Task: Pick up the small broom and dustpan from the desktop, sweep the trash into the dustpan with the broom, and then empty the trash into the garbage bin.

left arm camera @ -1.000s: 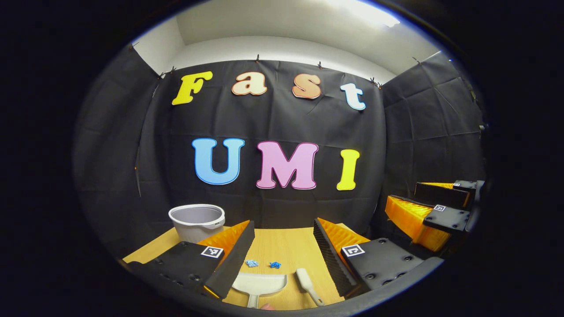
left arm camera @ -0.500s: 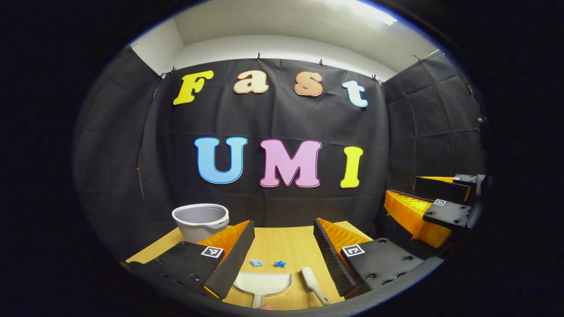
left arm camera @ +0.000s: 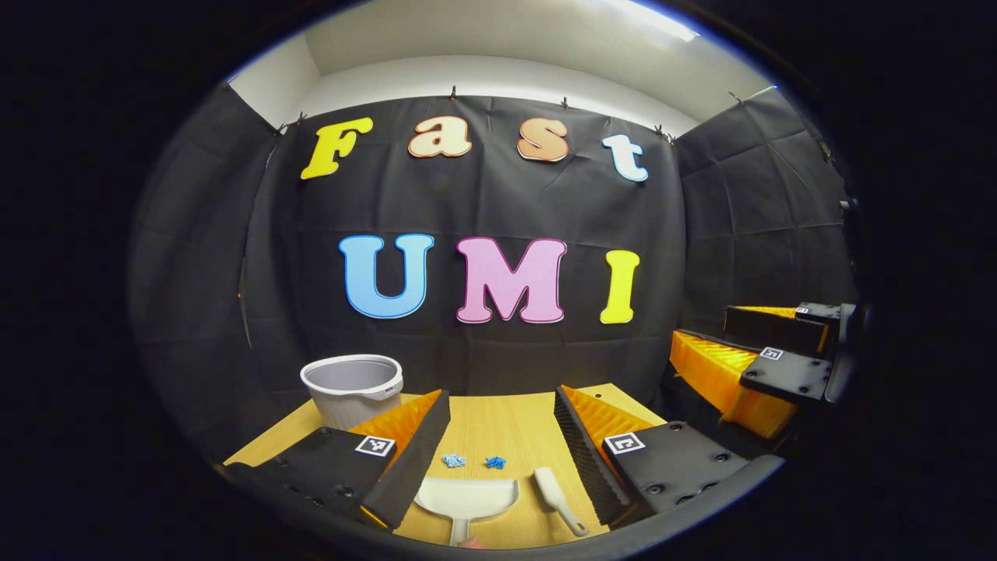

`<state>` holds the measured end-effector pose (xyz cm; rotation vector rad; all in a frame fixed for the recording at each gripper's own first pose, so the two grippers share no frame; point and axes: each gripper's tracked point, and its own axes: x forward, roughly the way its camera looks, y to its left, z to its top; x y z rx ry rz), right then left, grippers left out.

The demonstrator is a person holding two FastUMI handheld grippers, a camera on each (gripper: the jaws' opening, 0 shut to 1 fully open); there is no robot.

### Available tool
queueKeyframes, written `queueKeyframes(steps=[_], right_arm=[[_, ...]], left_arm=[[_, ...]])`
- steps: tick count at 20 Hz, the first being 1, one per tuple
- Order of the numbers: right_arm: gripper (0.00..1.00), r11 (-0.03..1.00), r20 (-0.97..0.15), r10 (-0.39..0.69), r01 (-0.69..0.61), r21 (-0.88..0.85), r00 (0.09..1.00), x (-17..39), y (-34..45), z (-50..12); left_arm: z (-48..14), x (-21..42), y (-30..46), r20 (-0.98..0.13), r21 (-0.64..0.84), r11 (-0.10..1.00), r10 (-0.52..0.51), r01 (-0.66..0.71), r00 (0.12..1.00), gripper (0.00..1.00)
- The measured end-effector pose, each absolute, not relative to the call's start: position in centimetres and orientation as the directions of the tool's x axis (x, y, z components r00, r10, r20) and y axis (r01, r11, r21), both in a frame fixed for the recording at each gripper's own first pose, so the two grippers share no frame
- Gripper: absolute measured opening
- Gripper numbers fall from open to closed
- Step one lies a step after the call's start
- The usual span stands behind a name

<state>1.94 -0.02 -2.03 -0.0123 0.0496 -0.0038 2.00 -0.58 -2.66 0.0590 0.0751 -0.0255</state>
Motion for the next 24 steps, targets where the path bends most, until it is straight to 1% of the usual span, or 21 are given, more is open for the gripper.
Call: queueKeyframes(steps=[3,7,10,13,16,17,18,19,20,21,22,24], right_arm=[[0.97,1.000,-0.075,0.008,-0.009,-0.022,0.997,2.5,0.8,-3.0],[0.97,0.999,-0.174,0.037,-0.038,-0.002,0.984,4.5,2.5,-6.1],[0.97,0.996,-0.332,0.077,-0.060,0.062,0.940,6.2,4.3,-10.9],[0.98,0.993,-0.504,0.099,-0.053,0.103,0.858,7.3,5.4,-16.4],[0.98,0.988,-0.635,0.135,-0.055,0.145,0.760,7.5,6.6,-21.8],[0.98,0.985,-0.685,0.151,-0.050,0.165,0.713,6.9,6.9,-24.0],[0.98,0.981,-0.734,0.172,-0.048,0.186,0.657,6.3,7.2,-26.1],[0.98,0.977,-0.785,0.191,-0.042,0.207,0.589,5.7,7.4,-28.2],[0.99,0.973,-0.817,0.209,-0.032,0.227,0.537,5.6,7.7,-30.0],[1.00,0.969,-0.846,0.224,-0.017,0.247,0.484,5.7,7.9,-31.8],[1.00,0.963,-0.867,0.243,0.000,0.270,0.435,5.7,8.2,-33.4],[0.99,0.958,-0.894,0.261,0.018,0.287,0.365,5.9,8.0,-36.1]], left_arm=[[-3.9,2.0,0.2,-0.125,0.067,0.998,-0.013,0.021,0.992,0.80],[-6.0,2.4,1.2,-0.211,0.108,0.994,-0.011,0.034,0.977,0.80],[-8.1,2.8,1.5,-0.279,0.109,0.992,-0.024,0.056,0.960,0.80],[-11.3,3.5,1.6,-0.385,0.092,0.993,-0.032,0.072,0.923,0.80],[-15.4,4.4,1.8,-0.507,0.075,0.994,-0.030,0.078,0.861,0.80],[-16.9,4.8,2.1,-0.552,0.066,0.994,-0.032,0.082,0.833,0.80],[-18.7,4.8,2.3,-0.618,0.058,0.995,-0.026,0.079,0.785,0.81],[-20.5,4.1,2.6,-0.720,0.050,0.996,-0.014,0.072,0.694,0.81],[-21.8,4.3,2.7,-0.770,0.042,0.997,-0.005,0.059,0.639,0.81],[-23.3,4.0,2.7,-0.815,0.024,0.999,-0.005,0.042,0.579,0.83],[-24.0,3.3,3.1,-0.851,0.009,1.000,-0.001,0.016,0.526,0.83],[-25.0,2.6,3.5,-0.902,0.004,1.000,0.009,-0.012,0.431,0.83]])
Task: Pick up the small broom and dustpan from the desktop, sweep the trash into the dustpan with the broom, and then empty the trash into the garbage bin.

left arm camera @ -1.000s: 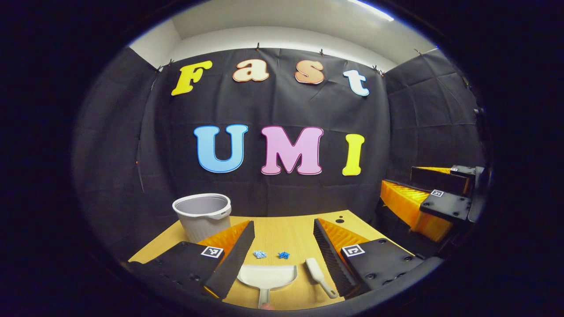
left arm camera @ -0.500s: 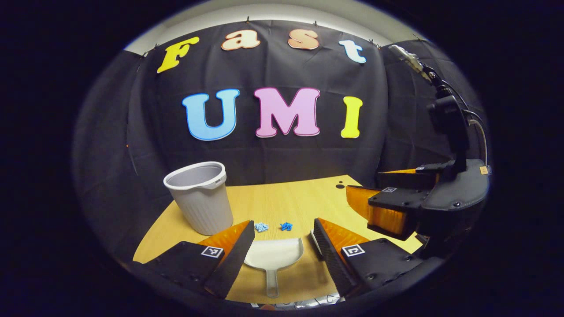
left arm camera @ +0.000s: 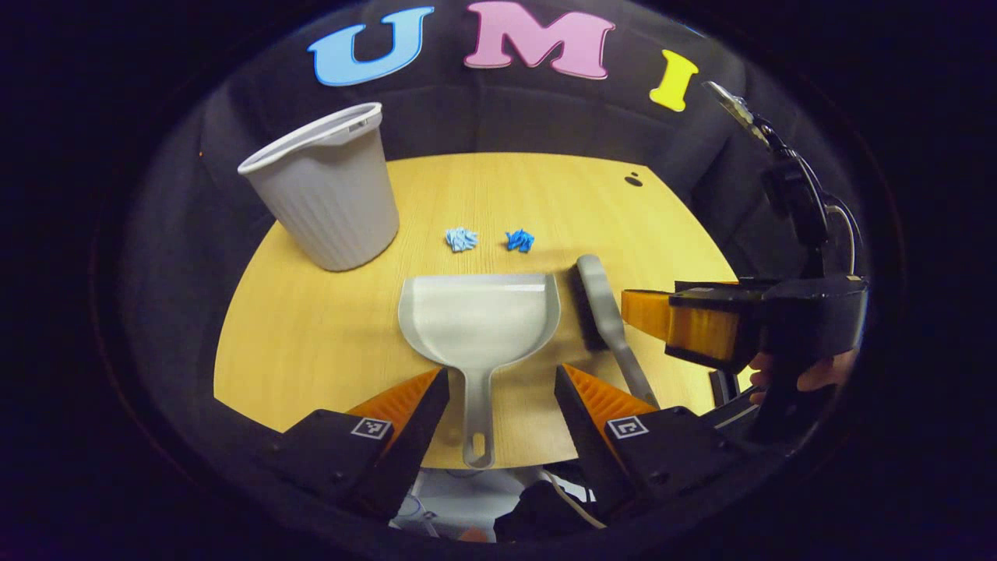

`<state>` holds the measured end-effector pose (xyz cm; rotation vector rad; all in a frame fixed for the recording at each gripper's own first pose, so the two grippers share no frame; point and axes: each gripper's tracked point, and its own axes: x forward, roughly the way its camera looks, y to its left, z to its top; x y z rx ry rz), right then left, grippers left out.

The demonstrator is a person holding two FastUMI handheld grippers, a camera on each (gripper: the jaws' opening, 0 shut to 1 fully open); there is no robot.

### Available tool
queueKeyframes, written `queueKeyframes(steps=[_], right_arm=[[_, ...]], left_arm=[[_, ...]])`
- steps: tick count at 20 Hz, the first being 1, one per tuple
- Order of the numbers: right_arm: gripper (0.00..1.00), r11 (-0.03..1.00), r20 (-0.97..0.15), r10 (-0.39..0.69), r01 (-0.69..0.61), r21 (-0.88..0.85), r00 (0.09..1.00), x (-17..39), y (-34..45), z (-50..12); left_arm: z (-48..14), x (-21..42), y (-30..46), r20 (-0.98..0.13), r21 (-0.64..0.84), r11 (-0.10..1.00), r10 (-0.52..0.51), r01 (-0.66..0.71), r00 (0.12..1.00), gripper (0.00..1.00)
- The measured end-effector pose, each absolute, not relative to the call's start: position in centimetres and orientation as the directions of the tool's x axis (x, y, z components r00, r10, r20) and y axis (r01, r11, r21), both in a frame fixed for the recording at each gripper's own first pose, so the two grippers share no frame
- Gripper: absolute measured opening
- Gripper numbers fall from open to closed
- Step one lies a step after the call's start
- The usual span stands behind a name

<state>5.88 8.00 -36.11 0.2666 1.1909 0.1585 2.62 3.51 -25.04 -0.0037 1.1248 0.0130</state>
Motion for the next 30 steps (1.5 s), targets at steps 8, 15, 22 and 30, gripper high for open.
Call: queueKeyframes(steps=[8,15,22,30], right_arm=[[0.99,0.942,-0.943,0.321,0.070,0.327,0.083,4.1,9.1,-42.6],[0.99,0.970,-0.975,0.222,0.100,0.222,0.003,4.3,9.8,-45.2],[0.99,0.984,-0.992,0.122,0.132,0.116,-0.037,4.5,10.4,-46.0],[1.00,0.982,-0.989,0.116,0.161,0.101,-0.087,4.6,10.7,-46.2]], left_arm=[[-24.4,1.1,3.6,-0.992,0.059,0.997,0.064,-0.051,0.110,0.83],[-25.7,3.0,4.3,-0.998,0.057,0.998,0.057,-0.009,0.003,0.83],[-27.7,5.1,3.7,-0.997,0.048,0.998,0.050,0.033,-0.051,0.83],[-27.8,5.1,3.3,-0.997,0.016,0.999,0.014,-0.029,-0.080,0.82]])
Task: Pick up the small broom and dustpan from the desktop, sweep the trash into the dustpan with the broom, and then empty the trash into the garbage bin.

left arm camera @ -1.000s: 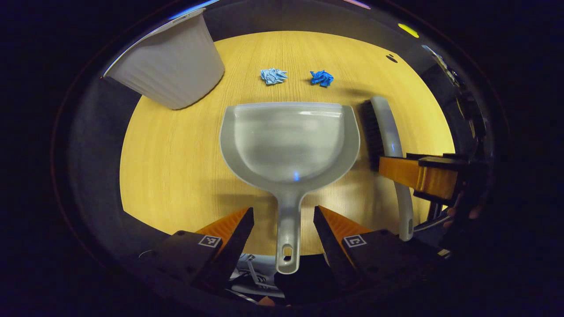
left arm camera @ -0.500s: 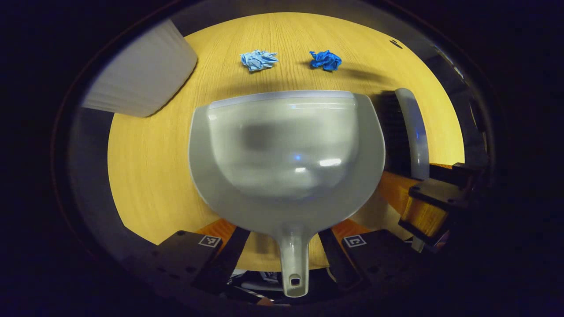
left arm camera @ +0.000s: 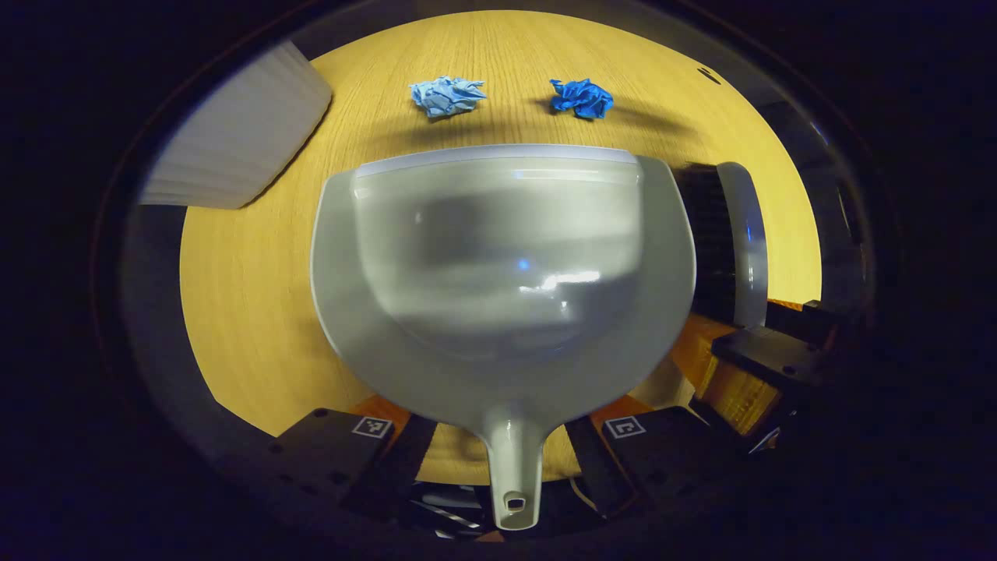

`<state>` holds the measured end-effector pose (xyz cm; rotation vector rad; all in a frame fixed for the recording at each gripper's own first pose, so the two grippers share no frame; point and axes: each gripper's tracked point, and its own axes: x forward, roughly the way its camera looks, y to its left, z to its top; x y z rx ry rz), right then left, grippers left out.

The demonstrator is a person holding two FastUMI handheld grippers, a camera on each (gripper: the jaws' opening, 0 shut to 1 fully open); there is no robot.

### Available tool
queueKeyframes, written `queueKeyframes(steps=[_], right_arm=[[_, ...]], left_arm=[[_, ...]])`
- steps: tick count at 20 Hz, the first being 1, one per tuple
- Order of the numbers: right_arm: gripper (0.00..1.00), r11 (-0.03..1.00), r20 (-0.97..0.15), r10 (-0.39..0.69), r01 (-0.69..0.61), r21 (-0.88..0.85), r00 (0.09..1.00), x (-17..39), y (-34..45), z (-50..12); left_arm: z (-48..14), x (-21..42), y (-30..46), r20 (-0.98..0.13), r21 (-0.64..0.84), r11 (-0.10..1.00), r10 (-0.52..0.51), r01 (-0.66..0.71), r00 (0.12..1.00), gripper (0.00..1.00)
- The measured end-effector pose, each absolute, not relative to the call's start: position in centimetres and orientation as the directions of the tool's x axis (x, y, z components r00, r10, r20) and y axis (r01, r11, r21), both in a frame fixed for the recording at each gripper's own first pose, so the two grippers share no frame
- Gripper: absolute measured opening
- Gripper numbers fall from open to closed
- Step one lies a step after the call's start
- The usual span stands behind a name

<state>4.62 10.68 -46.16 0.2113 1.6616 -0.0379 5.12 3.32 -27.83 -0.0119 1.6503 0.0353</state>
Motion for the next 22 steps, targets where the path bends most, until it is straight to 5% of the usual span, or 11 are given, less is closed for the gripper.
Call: queueKeyframes(steps=[2,5,7,11,13,14,17,22], right_arm=[[0.99,0.981,-0.988,0.119,0.165,0.103,-0.095,4.6,10.7,-46.1],[0.98,0.984,-0.982,0.131,0.142,0.111,-0.135,4.3,10.6,-46.0],[0.58,0.981,-0.980,0.134,0.160,0.110,-0.148,4.3,10.8,-46.2],[0.33,0.991,-0.977,0.134,0.046,0.128,-0.166,3.5,10.8,-45.9],[0.42,0.989,-0.973,0.147,-0.006,0.150,-0.177,2.7,11.1,-45.5],[0.34,0.985,-0.970,0.163,-0.027,0.171,-0.179,2.6,11.5,-45.3],[0.42,0.974,-0.970,0.198,-0.087,0.211,-0.144,5.0,12.3,-43.8],[0.43,0.956,-0.992,0.108,-0.280,0.086,0.063,18.8,10.1,-42.3]], left_arm=[[-27.5,5.2,3.4,-0.996,0.015,1.000,0.014,-0.017,-0.085,0.76],[-27.8,5.0,3.3,-0.994,0.014,1.000,0.015,0.012,-0.106,0.56],[-27.7,4.9,3.1,-0.995,0.011,1.000,0.012,0.008,-0.098,0.45],[-27.6,4.7,3.6,-0.997,-0.009,0.999,-0.006,0.034,-0.078,0.31],[-28.0,4.5,3.8,-0.997,-0.033,0.998,-0.029,0.056,-0.068,0.28],[-27.7,4.0,4.0,-0.997,-0.041,0.996,-0.035,0.082,-0.075,0.28],[-27.9,3.0,6.5,-0.997,-0.012,0.983,0.001,0.182,-0.073,0.28],[-27.3,0.0,10.3,-0.995,0.015,0.970,0.038,0.244,-0.091,0.28]])
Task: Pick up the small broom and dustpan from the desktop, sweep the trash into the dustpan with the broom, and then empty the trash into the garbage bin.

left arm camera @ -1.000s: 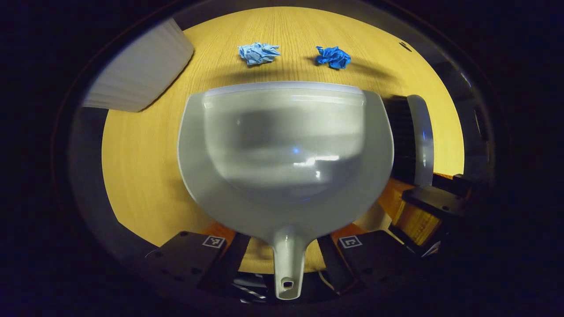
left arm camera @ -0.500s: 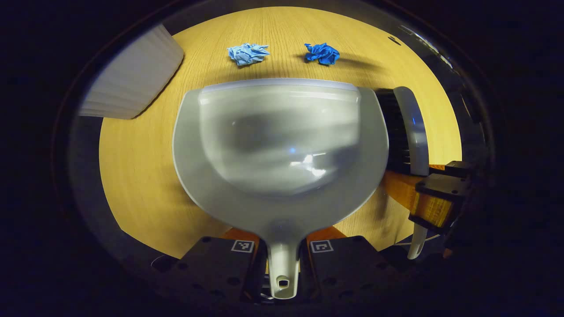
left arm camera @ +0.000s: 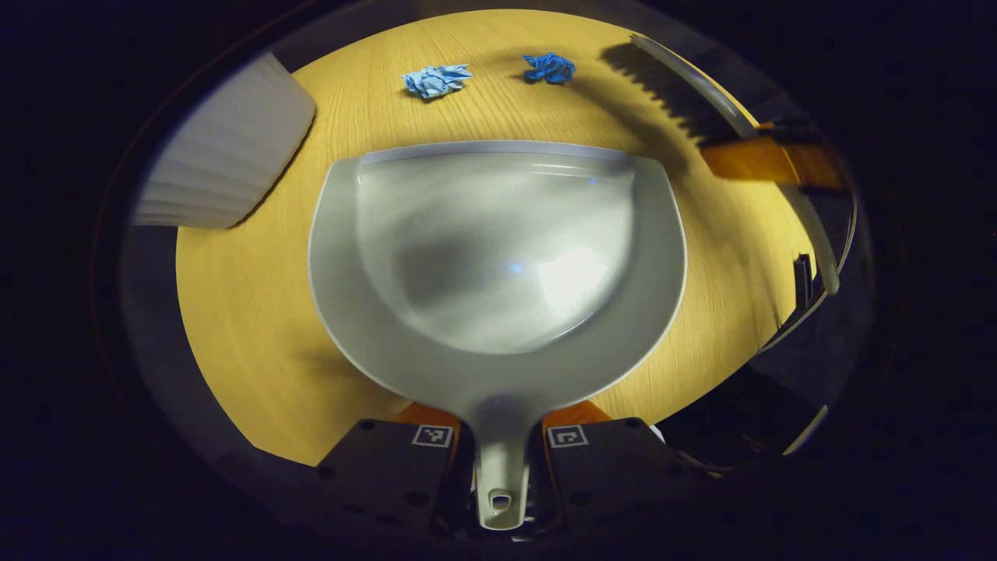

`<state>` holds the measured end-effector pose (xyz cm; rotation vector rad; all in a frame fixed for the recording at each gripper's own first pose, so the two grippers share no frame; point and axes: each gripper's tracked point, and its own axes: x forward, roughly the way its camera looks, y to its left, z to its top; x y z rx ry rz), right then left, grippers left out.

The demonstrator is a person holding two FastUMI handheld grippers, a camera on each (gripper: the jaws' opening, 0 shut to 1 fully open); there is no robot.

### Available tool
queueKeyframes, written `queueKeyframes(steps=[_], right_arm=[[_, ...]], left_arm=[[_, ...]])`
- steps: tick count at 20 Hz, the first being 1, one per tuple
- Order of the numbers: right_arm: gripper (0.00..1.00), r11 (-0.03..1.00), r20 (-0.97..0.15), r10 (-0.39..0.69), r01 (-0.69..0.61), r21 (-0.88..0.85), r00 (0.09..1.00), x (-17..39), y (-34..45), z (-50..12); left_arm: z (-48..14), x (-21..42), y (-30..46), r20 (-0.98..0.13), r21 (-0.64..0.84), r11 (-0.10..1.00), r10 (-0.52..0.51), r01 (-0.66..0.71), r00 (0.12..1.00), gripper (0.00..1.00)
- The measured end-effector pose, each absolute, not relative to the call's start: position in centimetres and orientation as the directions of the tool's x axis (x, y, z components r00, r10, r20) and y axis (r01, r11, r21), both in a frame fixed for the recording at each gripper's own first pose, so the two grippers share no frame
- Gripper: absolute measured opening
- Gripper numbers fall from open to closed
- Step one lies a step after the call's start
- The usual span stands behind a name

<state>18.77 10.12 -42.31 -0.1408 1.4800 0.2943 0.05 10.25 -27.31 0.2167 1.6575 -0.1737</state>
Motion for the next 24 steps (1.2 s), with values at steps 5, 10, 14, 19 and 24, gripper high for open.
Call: queueKeyframes(steps=[5,10,14,19,24], right_arm=[[0.44,0.943,-0.988,0.139,-0.313,0.113,0.062,25.5,12.5,-45.7],[0.44,0.902,-0.984,0.118,-0.429,0.049,0.137,30.6,13.1,-45.6],[0.45,0.848,-0.970,0.035,-0.521,-0.099,0.241,39.0,11.6,-45.1],[0.33,0.667,-0.973,-0.043,-0.718,-0.196,0.226,38.3,14.2,-48.0],[0.33,0.391,-0.977,-0.065,-0.895,-0.213,0.204,33.4,17.9,-46.9]], left_arm=[[-27.4,-1.1,11.4,-0.995,0.032,0.972,0.053,0.233,-0.084,0.28],[-27.6,-1.7,11.6,-0.992,0.033,0.980,0.056,0.199,-0.110,0.28],[-27.6,-1.6,11.7,-0.992,0.035,0.980,0.058,0.194,-0.113,0.28],[-27.5,-1.3,12.2,-0.991,0.043,0.972,0.072,0.230,-0.117,0.28],[-27.5,-1.2,12.1,-0.992,0.040,0.974,0.065,0.224,-0.106,0.28]])
